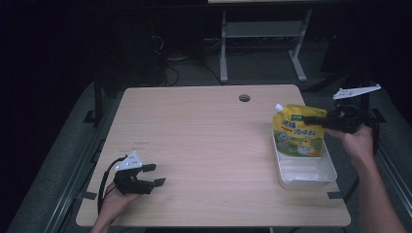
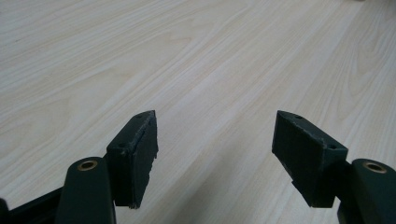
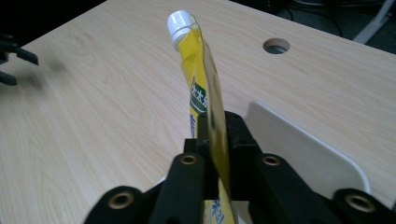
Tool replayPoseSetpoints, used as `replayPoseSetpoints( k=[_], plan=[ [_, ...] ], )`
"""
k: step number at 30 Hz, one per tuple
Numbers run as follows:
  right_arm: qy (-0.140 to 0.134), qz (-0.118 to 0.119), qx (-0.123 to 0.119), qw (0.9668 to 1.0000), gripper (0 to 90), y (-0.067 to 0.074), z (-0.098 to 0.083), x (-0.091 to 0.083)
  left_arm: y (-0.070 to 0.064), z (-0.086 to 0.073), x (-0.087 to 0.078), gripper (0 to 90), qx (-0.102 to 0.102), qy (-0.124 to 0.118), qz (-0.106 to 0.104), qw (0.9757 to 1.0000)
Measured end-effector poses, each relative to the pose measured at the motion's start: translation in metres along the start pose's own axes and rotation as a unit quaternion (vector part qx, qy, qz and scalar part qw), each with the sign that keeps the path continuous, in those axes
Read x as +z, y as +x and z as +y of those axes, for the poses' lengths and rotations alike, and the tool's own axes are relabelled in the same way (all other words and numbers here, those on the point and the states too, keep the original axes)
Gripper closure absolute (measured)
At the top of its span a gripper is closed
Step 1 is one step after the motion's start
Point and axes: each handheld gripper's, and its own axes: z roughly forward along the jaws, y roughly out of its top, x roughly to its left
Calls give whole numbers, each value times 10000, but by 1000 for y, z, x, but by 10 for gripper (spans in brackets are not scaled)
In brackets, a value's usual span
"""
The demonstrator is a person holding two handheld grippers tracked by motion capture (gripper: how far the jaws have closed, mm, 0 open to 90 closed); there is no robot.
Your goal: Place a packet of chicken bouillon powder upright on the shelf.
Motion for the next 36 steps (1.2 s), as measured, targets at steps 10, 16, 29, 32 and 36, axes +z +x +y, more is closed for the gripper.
replayPoseSetpoints(
  k=[10,16,29,32,36],
  plan=[
    [-26,-280,143,9995,672,-1,1,-14,-2,1,2,304,17,25,-35,10000],
    [-57,-318,55,9995,650,2,6,-17,0,1,-1,297,-36,-24,-23,10000],
    [-170,-506,103,9985,642,3,6,-36,2,-1,-3,285,-88,0,16,10000],
    [-170,-571,82,9982,661,4,8,-38,2,-1,-2,284,-74,19,11,10000],
    [-112,-608,67,9981,807,5,10,-39,1,-1,-2,284,-74,28,5,10000]
  ],
)
